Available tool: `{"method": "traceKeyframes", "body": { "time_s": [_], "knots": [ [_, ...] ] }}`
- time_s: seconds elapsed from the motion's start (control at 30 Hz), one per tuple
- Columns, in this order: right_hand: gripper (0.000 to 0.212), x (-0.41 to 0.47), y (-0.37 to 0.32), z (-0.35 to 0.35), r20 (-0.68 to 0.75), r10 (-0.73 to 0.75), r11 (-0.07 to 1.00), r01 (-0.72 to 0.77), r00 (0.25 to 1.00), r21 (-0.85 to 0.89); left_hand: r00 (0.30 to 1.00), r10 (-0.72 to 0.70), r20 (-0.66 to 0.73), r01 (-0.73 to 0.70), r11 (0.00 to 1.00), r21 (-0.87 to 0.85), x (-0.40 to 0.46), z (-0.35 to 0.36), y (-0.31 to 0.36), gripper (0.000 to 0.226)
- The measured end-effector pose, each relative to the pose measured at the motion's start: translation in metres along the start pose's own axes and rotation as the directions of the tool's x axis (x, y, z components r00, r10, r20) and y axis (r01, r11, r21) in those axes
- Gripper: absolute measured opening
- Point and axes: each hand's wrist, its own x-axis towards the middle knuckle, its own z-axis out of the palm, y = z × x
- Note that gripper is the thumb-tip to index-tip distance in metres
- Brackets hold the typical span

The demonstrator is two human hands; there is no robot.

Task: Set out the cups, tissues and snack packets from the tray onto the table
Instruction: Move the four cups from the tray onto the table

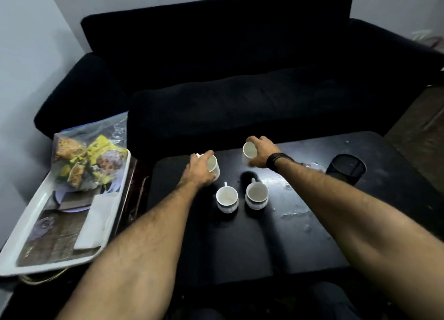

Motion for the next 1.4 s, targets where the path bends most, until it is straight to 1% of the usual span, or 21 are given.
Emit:
{"method": "traceKeyframes", "body": {
  "time_s": [0.07,0.17,0.27,0.4,0.5,0.6,0.77,0.97,1.03,1.07,1.13,1.17,1.27,1.4],
  "knots": [
    [0.074,0.004,0.009,0.012,0.039,-0.001,1.000,0.002,0.999,-0.004,0.999,0.011,0.037,-0.012,0.999,0.032,0.008,0.013,0.007,0.063],
    [0.069,0.011,0.016,0.022,0.095,-0.011,1.000,0.012,0.995,-0.012,0.997,0.005,0.082,-0.011,0.997,0.082,0.021,0.026,0.017,0.068],
    [0.068,0.015,0.019,0.027,0.127,-0.002,1.000,0.005,0.992,-0.022,0.995,-0.007,0.099,-0.002,0.996,0.093,0.030,0.035,0.022,0.068],
    [0.071,0.019,0.020,0.033,0.138,0.004,1.000,0.001,0.990,-0.031,0.993,-0.009,0.115,-0.002,0.996,0.089,0.039,0.042,0.024,0.065],
    [0.071,0.023,0.020,0.035,0.152,0.008,1.000,-0.005,0.988,-0.020,0.990,-0.010,0.140,-0.004,0.995,0.099,0.046,0.044,0.026,0.069],
    [0.066,0.022,0.017,0.034,0.158,0.021,1.000,-0.018,0.987,-0.026,0.986,0.005,0.168,-0.023,0.994,0.103,0.050,0.044,0.029,0.074],
    [0.067,0.020,0.016,0.035,0.176,0.030,0.999,-0.026,0.984,-0.027,0.985,0.025,0.169,-0.043,0.994,0.104,0.051,0.046,0.031,0.072],
    [0.076,0.018,0.017,0.034,0.191,0.029,0.999,-0.023,0.981,-0.030,0.983,0.039,0.179,-0.058,0.993,0.103,0.052,0.049,0.025,0.076],
    [0.087,0.016,0.017,0.032,0.213,0.040,0.999,-0.034,0.976,-0.032,0.978,0.040,0.206,-0.061,0.993,0.097,0.052,0.048,0.023,0.085],
    [0.094,0.015,0.017,0.030,0.217,0.044,0.999,-0.039,0.975,-0.026,0.974,0.043,0.220,-0.065,0.994,0.091,0.051,0.047,0.022,0.094],
    [0.101,0.011,0.015,0.025,0.164,0.037,0.999,-0.038,0.986,0.002,0.977,0.047,0.208,-0.060,0.997,0.057,0.048,0.044,0.019,0.109],
    [0.101,0.010,0.014,0.021,0.111,0.029,0.999,-0.030,0.993,0.010,0.983,0.046,0.175,-0.052,0.998,0.027,0.047,0.042,0.018,0.112],
    [0.097,0.004,0.005,0.010,-0.022,-0.020,1.000,0.021,1.000,0.016,0.996,0.048,0.073,-0.048,0.999,-0.008,0.043,0.029,0.011,0.105],
    [0.096,-0.005,-0.021,0.006,-0.038,-0.100,0.995,0.101,0.994,0.008,0.998,0.031,0.052,-0.034,0.998,0.062,0.028,0.004,-0.004,0.096]
  ]
}}
